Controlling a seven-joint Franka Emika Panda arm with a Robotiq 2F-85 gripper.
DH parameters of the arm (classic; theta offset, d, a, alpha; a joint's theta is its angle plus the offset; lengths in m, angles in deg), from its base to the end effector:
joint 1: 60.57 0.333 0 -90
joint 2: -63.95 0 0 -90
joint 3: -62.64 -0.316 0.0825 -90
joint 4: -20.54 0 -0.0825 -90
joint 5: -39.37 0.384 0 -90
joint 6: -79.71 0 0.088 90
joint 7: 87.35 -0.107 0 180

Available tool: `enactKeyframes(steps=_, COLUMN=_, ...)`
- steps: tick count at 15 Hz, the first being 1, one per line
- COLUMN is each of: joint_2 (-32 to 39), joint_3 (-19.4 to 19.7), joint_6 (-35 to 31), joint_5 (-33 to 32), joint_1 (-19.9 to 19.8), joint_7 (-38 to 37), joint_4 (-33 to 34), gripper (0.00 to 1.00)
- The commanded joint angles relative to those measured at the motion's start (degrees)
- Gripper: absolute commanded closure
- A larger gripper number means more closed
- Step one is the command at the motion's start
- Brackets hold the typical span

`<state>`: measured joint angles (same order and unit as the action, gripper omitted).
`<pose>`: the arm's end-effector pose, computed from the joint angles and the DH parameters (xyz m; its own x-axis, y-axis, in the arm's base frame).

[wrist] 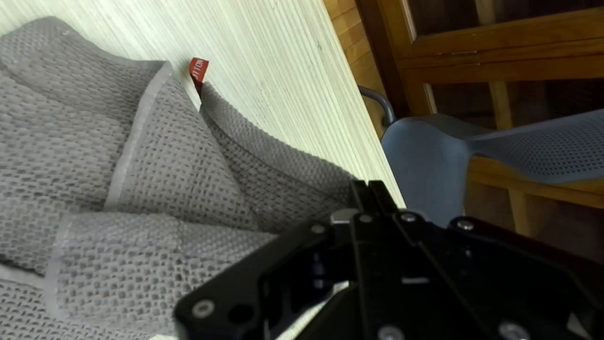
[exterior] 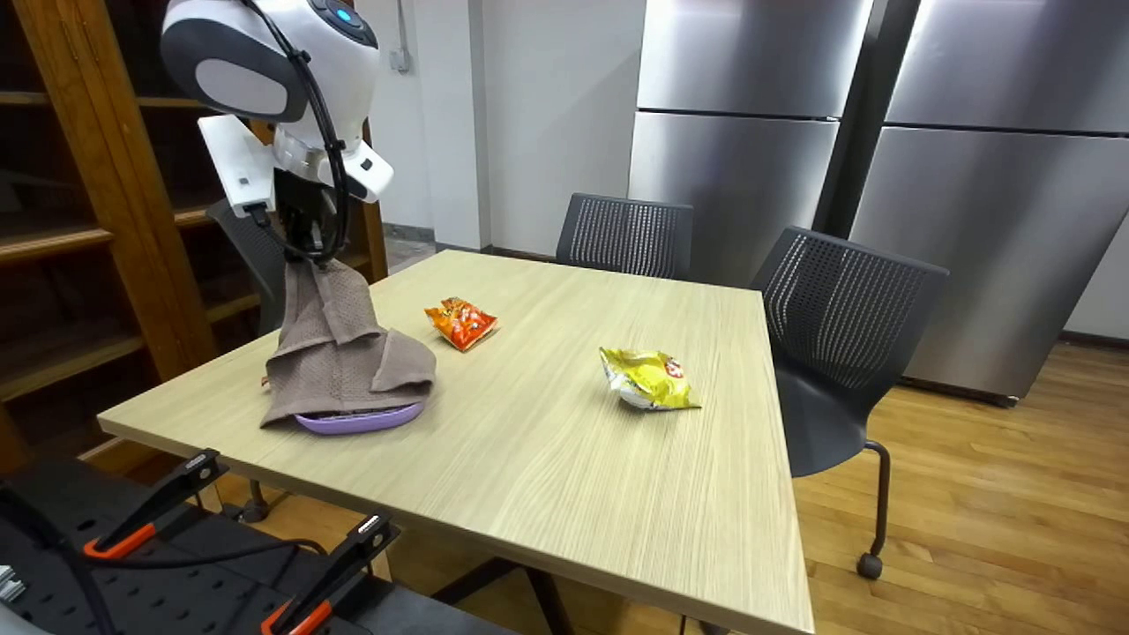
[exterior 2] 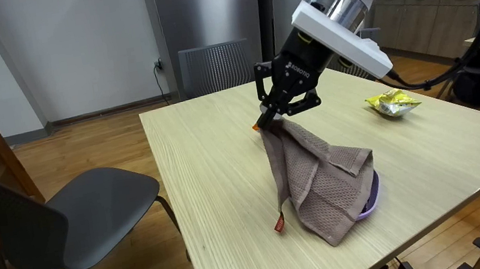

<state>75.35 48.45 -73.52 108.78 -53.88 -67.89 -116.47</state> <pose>0.4719 0.1522 0.2347 0.9284 -0.3648 -0.0714 -0.3385 -0.7504 -0.5678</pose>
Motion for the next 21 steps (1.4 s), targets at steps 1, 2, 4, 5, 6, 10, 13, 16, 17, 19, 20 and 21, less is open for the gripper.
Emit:
enactKeyframes(steps=1, joint_2=0.59, joint_3=-0.67, joint_6=0.14, joint_5=1.21, joint_1=0.33, joint_7=0.96, joint_4=-0.13, gripper=0.99)
enactKeyframes(steps=2, joint_2=0.94, joint_3=-0.62, joint_6=0.05, joint_5=1.17, joint_1=0.39, joint_7=0.85, joint_4=-0.22, gripper=0.99)
enactKeyframes(steps=4, joint_2=2.05, joint_3=-0.51, joint_6=-0.06, joint_5=0.73, joint_1=0.55, joint_7=0.41, joint_4=-0.22, gripper=0.99)
enactKeyframes(steps=5, joint_2=2.74, joint_3=-0.46, joint_6=-0.33, joint_5=0.64, joint_1=0.60, joint_7=0.27, joint_4=-0.17, gripper=0.99)
enactKeyframes(steps=6, joint_2=3.29, joint_3=-0.49, joint_6=-0.06, joint_5=0.75, joint_1=0.52, joint_7=0.52, joint_4=-0.03, gripper=0.99)
enactKeyframes(steps=10, joint_2=5.54, joint_3=-0.61, joint_6=0.16, joint_5=0.10, joint_1=0.82, joint_7=0.07, joint_4=0.58, gripper=0.99)
enactKeyframes(steps=13, joint_2=7.08, joint_3=0.33, joint_6=0.78, joint_5=-0.63, joint_1=2.33, joint_7=-0.48, joint_4=1.32, gripper=0.99)
enactKeyframes(steps=16, joint_2=8.59, joint_3=0.28, joint_6=0.94, joint_5=-1.47, joint_1=3.24, joint_7=-0.90, joint_4=2.00, gripper=0.99)
enactKeyframes(steps=17, joint_2=9.06, joint_3=0.26, joint_6=1.05, joint_5=-1.74, joint_1=3.51, joint_7=-0.98, joint_4=2.23, gripper=0.99)
enactKeyframes(steps=19, joint_2=10.07, joint_3=0.24, joint_6=1.38, joint_5=-2.22, joint_1=3.98, joint_7=-1.16, joint_4=2.72, gripper=0.99)
enactKeyframes(steps=20, joint_2=10.59, joint_3=0.27, joint_6=1.46, joint_5=-2.59, joint_1=4.21, joint_7=-1.37, joint_4=2.92, gripper=0.99)
enactKeyframes(steps=21, joint_2=11.16, joint_3=0.32, joint_6=1.52, joint_5=-2.94, joint_1=4.32, joint_7=-1.58, joint_4=3.12, gripper=0.99)
